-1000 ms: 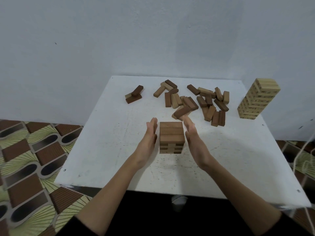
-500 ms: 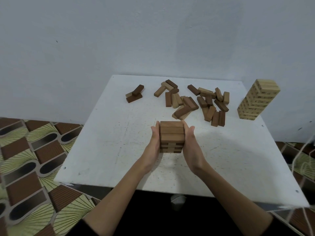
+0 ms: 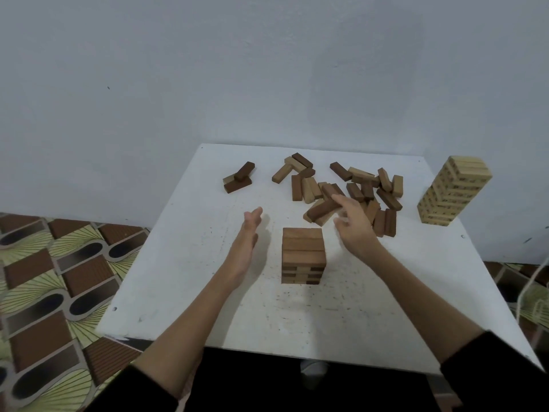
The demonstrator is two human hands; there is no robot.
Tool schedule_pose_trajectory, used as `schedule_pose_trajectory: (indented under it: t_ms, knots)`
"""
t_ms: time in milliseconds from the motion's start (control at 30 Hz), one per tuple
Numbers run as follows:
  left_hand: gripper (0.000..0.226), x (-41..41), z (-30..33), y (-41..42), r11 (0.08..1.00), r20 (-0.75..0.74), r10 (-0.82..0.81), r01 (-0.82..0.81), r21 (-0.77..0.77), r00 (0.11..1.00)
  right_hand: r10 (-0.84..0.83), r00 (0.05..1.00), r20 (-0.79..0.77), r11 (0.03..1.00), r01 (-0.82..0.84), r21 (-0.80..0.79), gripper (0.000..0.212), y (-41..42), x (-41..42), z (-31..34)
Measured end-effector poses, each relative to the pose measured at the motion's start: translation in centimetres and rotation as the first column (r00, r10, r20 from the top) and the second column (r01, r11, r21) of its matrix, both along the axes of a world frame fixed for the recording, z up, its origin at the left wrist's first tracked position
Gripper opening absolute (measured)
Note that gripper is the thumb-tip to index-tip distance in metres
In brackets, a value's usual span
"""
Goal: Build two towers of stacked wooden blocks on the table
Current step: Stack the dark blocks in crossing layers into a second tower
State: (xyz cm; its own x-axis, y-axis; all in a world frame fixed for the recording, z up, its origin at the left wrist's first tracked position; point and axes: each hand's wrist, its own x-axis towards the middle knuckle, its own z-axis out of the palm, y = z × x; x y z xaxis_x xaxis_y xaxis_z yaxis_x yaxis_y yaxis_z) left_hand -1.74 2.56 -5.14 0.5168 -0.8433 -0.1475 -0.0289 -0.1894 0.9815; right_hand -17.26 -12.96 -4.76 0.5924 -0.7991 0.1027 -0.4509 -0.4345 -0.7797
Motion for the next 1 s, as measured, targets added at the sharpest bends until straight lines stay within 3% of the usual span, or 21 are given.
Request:
schedule_pose_trajectory:
  t_ms: [100,167,467,733,867,1000]
  knots:
    - [0.044,2.4,-0.1,-1.4,0.999,0.226,0.011,-0.019,0.032,0.974,0.061,0.952,-0.298,0.982,-0.111,-0.152,0.052,-3.1,1.5,-0.9]
    - [0.039,2.8,-0.8,-2.4,0.999,0.285,-0.024,0.012,0.042,0.958,0.102,0.924,-0.368,0.962,-0.186,-0.201,0.049,-4.0,2.5,-1.4]
    - [0.043,3.7,-2.0,-6.1,0.98,0.515,-0.196,0.185,0.073,0.835,0.388,0.829,-0.402,0.863,-0.48,-0.157,0.056,-3.3,5.7,-1.9]
    - [0.015,3.6,-2.5,-7.4,0.998,0.469,0.058,-0.07,0.008,0.881,0.337,0.905,-0.26,0.923,-0.372,-0.1,0.057,-3.7,5.8,-1.7]
    - [0.012,4.0,-3.1,-6.6,0.966,0.473,0.237,-0.26,-0.018,0.848,0.307,0.919,-0.248,0.933,-0.342,-0.112,0.054,-4.2,5.4,-2.0]
    - [0.02,4.6,-3.7,-6.3,0.967,0.601,0.153,-0.243,0.071,0.785,0.298,0.907,-0.296,0.92,-0.356,-0.164,0.047,-4.3,5.5,-2.3]
